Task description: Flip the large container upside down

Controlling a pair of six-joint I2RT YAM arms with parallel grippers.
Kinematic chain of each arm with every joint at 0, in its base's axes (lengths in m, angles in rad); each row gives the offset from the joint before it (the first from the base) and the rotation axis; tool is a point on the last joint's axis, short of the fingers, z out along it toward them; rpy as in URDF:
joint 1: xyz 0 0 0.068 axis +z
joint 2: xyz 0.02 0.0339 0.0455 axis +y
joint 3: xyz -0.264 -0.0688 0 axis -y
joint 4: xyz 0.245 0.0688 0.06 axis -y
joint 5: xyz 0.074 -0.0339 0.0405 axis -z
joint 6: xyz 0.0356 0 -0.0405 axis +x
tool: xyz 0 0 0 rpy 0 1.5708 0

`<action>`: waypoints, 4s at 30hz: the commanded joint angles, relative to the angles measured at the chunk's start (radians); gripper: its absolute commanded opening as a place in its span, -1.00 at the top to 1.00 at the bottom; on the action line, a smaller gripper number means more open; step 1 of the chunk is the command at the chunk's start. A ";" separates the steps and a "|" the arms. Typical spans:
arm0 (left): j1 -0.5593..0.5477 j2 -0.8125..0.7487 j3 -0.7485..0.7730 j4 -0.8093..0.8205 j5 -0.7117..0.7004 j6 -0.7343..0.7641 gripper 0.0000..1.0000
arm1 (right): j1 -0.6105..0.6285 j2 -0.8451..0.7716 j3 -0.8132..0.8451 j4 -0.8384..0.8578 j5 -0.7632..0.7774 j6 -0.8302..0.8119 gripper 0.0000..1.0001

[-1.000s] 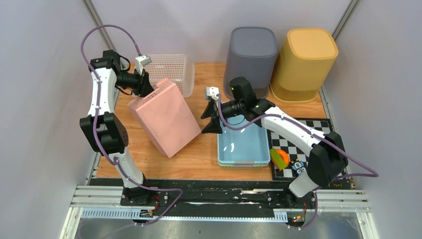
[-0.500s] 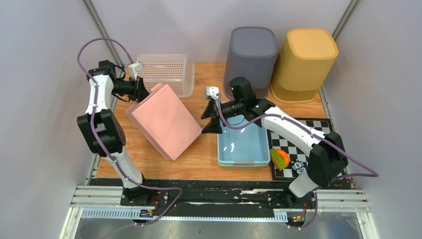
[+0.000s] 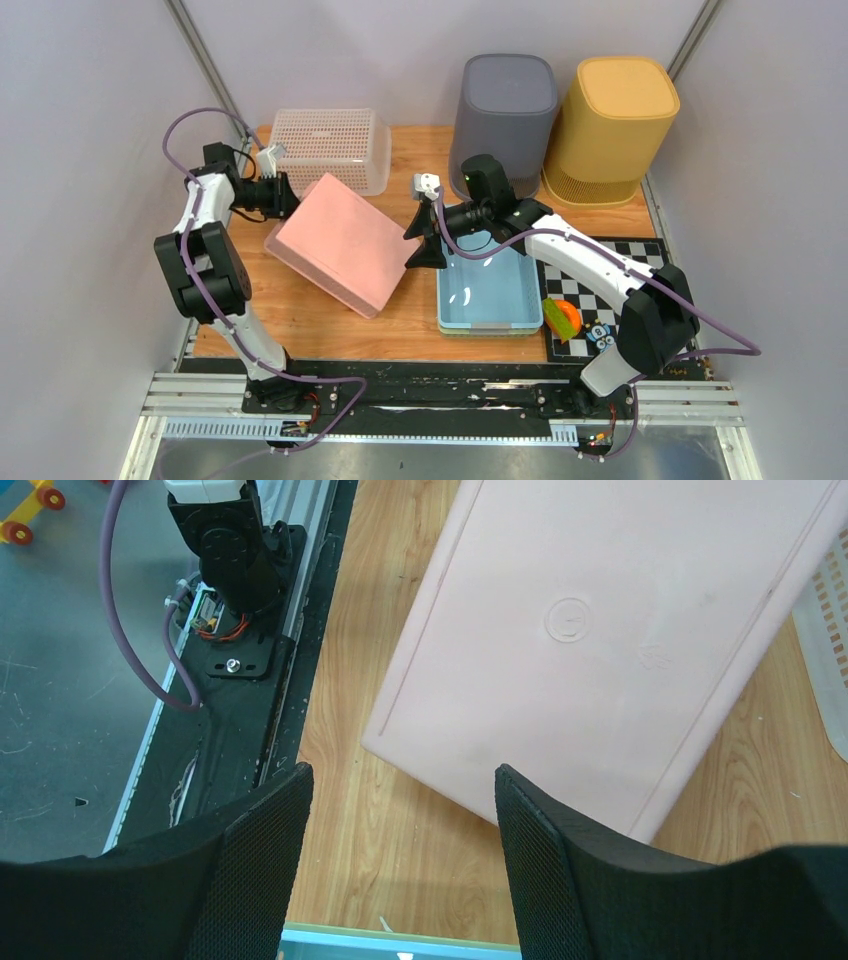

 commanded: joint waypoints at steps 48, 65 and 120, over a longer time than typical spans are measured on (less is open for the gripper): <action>0.106 -0.148 -0.156 0.176 0.096 -0.092 -0.31 | 0.013 0.029 0.002 0.003 -0.029 0.032 -0.42; 0.109 -0.224 -0.202 0.243 0.030 -0.113 -0.34 | 0.014 0.040 0.011 0.004 0.012 0.040 -0.42; -0.226 -0.671 -0.698 0.302 -0.531 0.413 -1.00 | -0.050 0.584 0.627 -0.352 0.583 0.203 -0.49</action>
